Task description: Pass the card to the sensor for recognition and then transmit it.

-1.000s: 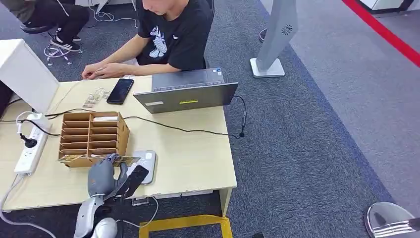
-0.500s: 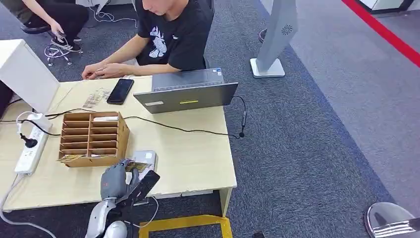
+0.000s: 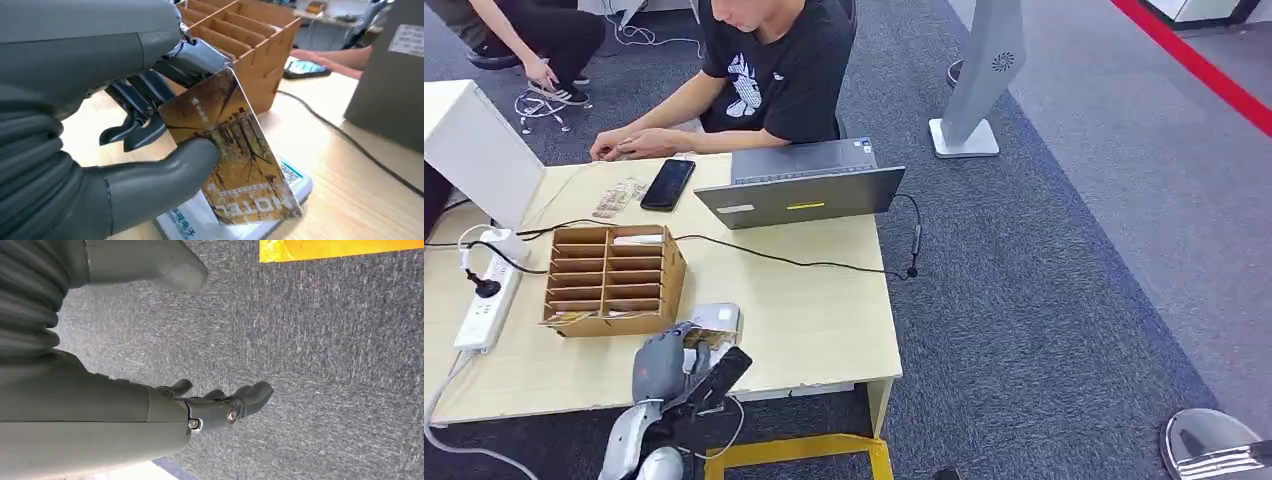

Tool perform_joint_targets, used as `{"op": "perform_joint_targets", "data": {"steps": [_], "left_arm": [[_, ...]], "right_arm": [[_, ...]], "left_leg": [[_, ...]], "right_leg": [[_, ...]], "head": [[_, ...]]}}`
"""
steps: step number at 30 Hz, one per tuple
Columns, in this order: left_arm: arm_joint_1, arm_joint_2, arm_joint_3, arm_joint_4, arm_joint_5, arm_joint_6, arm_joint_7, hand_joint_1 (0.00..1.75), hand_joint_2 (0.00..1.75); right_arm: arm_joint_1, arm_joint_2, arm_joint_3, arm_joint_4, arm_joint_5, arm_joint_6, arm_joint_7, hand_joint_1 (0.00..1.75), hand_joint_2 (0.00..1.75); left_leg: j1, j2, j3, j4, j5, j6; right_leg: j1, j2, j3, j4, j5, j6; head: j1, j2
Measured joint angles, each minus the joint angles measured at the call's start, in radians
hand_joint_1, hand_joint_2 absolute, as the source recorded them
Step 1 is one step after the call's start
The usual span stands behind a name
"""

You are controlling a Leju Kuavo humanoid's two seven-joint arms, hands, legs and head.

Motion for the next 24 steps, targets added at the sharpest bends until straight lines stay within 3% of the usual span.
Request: {"op": "perform_joint_targets", "data": {"steps": [6,12,18,24], "left_arm": [[-0.014,0.073,0.009,-0.235,0.052,0.024,-0.01,1.75,1.75],[-0.104,0.177,0.07,-0.393,-0.048,0.077,0.029,1.75,1.75],[-0.193,0.254,0.136,-0.416,-0.153,0.111,0.08,1.75,1.75],[-0.245,0.297,0.177,-0.383,-0.188,0.125,0.098,1.75,1.75]], "right_arm": [[0.007,0.0,-0.01,0.0,0.003,-0.001,0.0,0.0,1.75],[0.011,0.0,-0.013,0.001,0.021,-0.001,0.005,0.0,1.75],[0.01,0.0,-0.013,0.0,0.038,-0.001,0.015,0.0,1.75],[0.007,0.0,-0.013,0.0,0.045,-0.002,0.018,0.0,1.75]], "left_leg": [[0.0,0.0,-0.001,0.0,0.001,-0.001],[0.001,0.0,-0.001,0.0,0.001,-0.002],[0.001,0.0,-0.001,0.0,0.002,-0.001],[0.001,0.0,-0.001,0.0,0.002,-0.002]], "right_leg": [[0.0,0.0,-0.001,0.0,0.0,0.0],[0.001,0.0,-0.002,0.001,0.0,-0.001],[0.001,0.0,-0.002,0.001,0.001,-0.001],[0.0,0.0,-0.002,0.001,0.001,-0.001]], "head": [[0.0,0.0],[0.0,0.0],[0.0,0.0],[0.0,0.0]]}}
